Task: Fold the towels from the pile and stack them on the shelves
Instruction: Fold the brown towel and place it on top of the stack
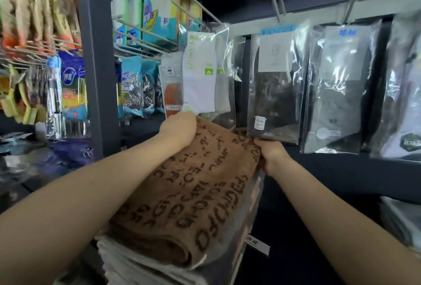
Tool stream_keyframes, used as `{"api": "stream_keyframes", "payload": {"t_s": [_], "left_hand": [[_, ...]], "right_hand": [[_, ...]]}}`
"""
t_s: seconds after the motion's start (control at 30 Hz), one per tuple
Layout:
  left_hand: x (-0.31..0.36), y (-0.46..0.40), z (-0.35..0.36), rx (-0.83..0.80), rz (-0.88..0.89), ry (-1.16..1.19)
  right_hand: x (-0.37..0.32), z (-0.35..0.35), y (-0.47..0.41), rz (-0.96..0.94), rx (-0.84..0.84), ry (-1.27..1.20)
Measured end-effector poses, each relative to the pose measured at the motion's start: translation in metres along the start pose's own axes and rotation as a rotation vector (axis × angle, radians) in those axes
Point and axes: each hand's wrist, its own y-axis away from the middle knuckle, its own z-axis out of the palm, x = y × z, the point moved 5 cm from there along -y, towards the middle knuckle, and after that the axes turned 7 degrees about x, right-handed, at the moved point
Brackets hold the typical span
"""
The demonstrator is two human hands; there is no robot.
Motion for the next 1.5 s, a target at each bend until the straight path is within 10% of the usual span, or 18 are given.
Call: {"api": "stream_keyframes", "payload": {"t_s": [0.2, 0.5, 0.87, 1.13, 1.27, 1.5], "left_hand": [[0.002, 0.016, 0.034, -0.367, 0.245, -0.028], [0.011, 0.160, -0.077, 0.083, 0.727, 0.648], [-0.024, 0.202, -0.038, 0.289, 0.495, 0.735], [-0.007, 0.192, -0.050, 0.298, 0.463, 0.715], [0.002, 0.223, -0.034, 0.191, 0.792, 0.559], [-0.054, 0.230, -0.031, 0.398, 0.515, 0.592]], "right_hand": [[0.016, -0.018, -0.013, -0.069, 0.083, 0.219], [0.028, -0.029, 0.100, -0.323, -0.060, 0.247], [0.039, -0.010, 0.240, -1.053, -0.319, 0.701], [0.050, 0.004, 0.282, -1.604, -0.146, 1.130], [0.046, 0.001, 0.298, -1.612, -0.080, 1.031], [0.036, 0.028, 0.278, -1.607, -0.116, 1.527]]}}
